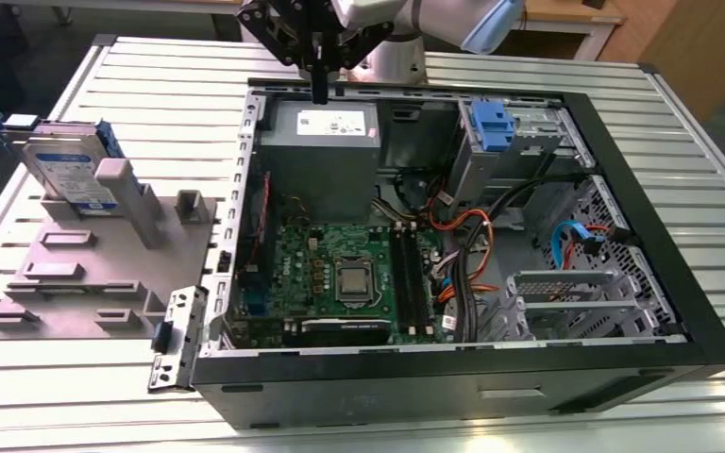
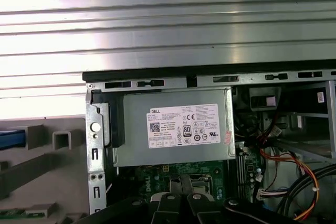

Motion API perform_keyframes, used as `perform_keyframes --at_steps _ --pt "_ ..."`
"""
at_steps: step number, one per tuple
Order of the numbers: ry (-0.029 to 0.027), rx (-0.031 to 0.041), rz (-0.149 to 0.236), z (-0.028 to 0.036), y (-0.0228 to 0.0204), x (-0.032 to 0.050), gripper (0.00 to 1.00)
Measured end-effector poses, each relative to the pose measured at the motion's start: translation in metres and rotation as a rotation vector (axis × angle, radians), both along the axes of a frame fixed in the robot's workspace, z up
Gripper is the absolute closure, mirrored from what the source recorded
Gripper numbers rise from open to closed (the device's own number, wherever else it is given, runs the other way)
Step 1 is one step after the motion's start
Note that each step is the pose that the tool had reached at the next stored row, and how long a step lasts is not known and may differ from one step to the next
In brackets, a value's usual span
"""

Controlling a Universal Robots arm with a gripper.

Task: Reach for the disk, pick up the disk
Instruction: 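Reach for the disk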

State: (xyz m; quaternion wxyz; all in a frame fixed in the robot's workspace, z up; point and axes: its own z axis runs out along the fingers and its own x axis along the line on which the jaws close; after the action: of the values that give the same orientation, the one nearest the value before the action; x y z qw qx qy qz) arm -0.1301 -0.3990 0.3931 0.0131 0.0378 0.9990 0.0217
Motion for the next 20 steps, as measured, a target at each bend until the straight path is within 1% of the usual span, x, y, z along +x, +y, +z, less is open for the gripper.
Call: perform_keyframes --at_steps 3,12,20 --pt "0.0000 0.0000 0.000 0.0000 0.0000 -0.0002 0.89" --pt "0.0000 0.0000 0.000 0.0000 0.0000 -0.0055 0.89" --pt "0.0000 0.0001 0.000 0.0000 0.0000 -0.0086 0.89"
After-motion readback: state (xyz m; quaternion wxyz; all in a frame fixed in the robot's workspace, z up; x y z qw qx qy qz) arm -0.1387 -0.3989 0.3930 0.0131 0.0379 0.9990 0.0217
